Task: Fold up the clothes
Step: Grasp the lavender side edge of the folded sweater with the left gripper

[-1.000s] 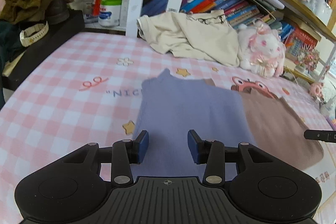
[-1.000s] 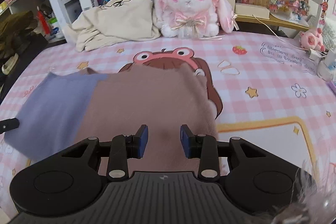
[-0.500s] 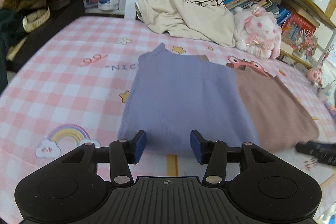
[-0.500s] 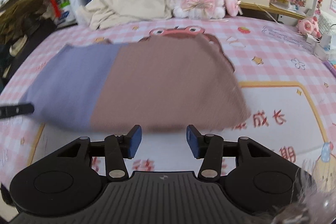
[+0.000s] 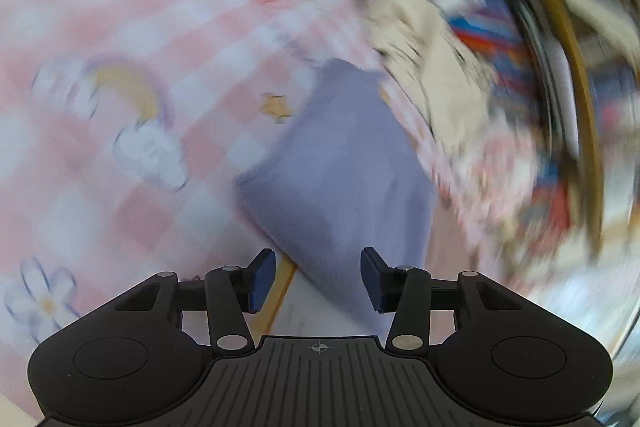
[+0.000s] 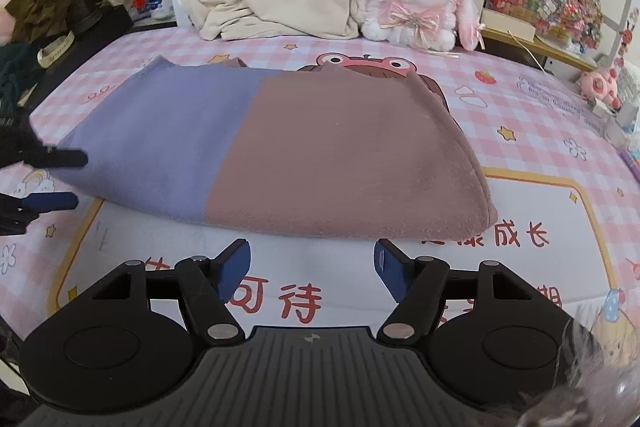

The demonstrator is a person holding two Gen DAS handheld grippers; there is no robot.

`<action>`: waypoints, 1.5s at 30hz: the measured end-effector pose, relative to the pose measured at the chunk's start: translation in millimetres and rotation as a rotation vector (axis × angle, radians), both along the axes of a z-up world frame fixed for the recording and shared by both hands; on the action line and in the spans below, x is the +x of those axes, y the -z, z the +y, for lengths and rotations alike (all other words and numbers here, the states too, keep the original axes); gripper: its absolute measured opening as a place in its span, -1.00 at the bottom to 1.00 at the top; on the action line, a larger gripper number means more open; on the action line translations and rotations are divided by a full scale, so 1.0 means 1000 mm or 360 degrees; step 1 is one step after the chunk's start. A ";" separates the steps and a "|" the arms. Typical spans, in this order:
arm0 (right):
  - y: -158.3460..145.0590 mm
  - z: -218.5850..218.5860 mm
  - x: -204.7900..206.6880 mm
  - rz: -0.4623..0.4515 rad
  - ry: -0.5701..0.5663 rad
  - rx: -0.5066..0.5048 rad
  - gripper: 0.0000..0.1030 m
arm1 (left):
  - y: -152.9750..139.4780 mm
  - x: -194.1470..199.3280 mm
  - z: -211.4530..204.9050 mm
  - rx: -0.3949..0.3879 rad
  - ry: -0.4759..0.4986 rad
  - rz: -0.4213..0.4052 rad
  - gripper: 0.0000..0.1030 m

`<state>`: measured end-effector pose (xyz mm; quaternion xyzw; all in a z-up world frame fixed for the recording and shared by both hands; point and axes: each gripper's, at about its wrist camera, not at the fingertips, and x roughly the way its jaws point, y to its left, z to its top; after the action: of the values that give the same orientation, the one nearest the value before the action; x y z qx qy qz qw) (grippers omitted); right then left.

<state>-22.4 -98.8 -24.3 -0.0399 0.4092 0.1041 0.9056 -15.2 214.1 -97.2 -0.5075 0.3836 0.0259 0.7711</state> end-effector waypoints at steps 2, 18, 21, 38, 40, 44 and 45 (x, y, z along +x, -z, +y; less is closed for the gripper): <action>-0.001 0.002 -0.002 -0.0010 -0.0011 -0.0026 0.30 | 0.007 -0.001 0.007 -0.0093 -0.0120 0.0010 -0.16; 0.003 -0.003 -0.010 0.0032 0.0076 -0.0056 0.31 | 0.001 0.006 0.013 0.0010 -0.0205 -0.0037 -0.59; 0.003 -0.003 -0.011 0.0042 0.0091 -0.0046 0.31 | -0.011 0.001 0.020 0.0159 -0.0178 -0.0095 -0.85; 0.005 0.005 -0.007 0.0070 0.0084 -0.0056 0.30 | 0.000 -0.025 0.075 0.0141 -0.0283 -0.0146 -0.56; 0.006 0.004 -0.007 0.0074 0.0091 -0.0058 0.29 | 0.008 -0.023 0.079 0.0070 -0.0314 -0.0123 -0.61; 0.005 -0.001 -0.008 0.0078 0.0113 -0.0046 0.26 | 0.016 -0.022 0.081 0.0005 -0.0357 -0.0111 -0.69; 0.005 -0.002 -0.008 0.0073 0.0120 -0.0033 0.23 | 0.016 -0.022 0.081 0.0011 -0.0358 -0.0110 -0.70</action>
<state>-30.0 -101.1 -29.1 -0.0314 0.4321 0.0664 0.8988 -37.4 294.9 -113.2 -0.5454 0.2973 0.0960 0.7778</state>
